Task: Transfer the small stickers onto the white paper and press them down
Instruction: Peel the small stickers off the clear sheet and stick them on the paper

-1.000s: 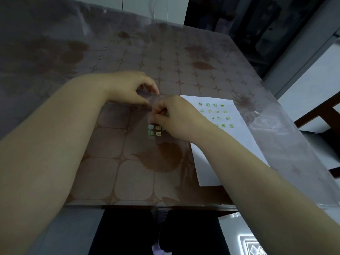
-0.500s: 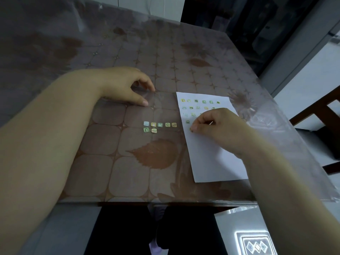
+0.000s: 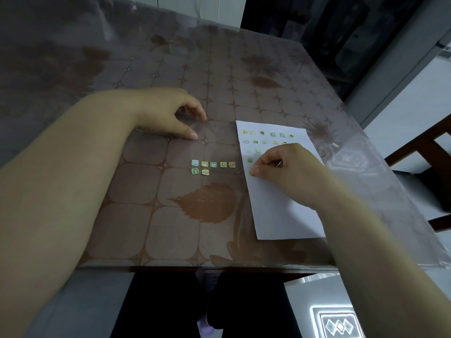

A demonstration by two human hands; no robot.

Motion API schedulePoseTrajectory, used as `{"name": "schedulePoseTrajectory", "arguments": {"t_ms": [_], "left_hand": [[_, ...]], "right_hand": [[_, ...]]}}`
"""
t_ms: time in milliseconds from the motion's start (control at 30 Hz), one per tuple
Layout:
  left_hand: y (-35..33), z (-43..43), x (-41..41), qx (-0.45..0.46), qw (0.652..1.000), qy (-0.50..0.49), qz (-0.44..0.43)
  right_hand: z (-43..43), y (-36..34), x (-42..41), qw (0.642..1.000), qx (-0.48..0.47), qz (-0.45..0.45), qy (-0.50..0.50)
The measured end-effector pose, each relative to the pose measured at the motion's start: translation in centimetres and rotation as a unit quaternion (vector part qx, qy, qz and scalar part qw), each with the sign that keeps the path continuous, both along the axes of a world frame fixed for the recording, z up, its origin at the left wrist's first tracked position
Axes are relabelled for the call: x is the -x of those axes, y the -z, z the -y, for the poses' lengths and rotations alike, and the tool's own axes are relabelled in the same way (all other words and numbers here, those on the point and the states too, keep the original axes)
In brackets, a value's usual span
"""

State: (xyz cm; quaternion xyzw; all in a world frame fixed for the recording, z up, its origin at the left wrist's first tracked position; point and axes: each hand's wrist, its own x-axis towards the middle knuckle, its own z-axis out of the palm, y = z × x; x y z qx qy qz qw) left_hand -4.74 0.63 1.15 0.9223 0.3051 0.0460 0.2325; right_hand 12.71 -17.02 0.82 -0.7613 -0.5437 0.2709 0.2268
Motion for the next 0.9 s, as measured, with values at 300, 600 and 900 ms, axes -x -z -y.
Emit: {"name": "schedulePoseTrajectory", "arguments": {"t_ms": [300, 600, 900], "left_hand": [[0.0, 0.1, 0.0, -0.009, 1.000, 0.006, -0.001], [-0.1, 0.1, 0.0, -0.016, 1.000, 0.007, -0.003], [0.0, 0.0, 0.0, -0.020, 1.000, 0.005, 0.000]], "right_hand": [[-0.4, 0.3, -0.3, 0.998, 0.014, 0.054, -0.025], [-1.3, -0.8, -0.9, 0.999, 0.029, 0.041, -0.003], [-2.6, -0.4, 1.0, 0.996, -0.068, 0.057, -0.028]]}}
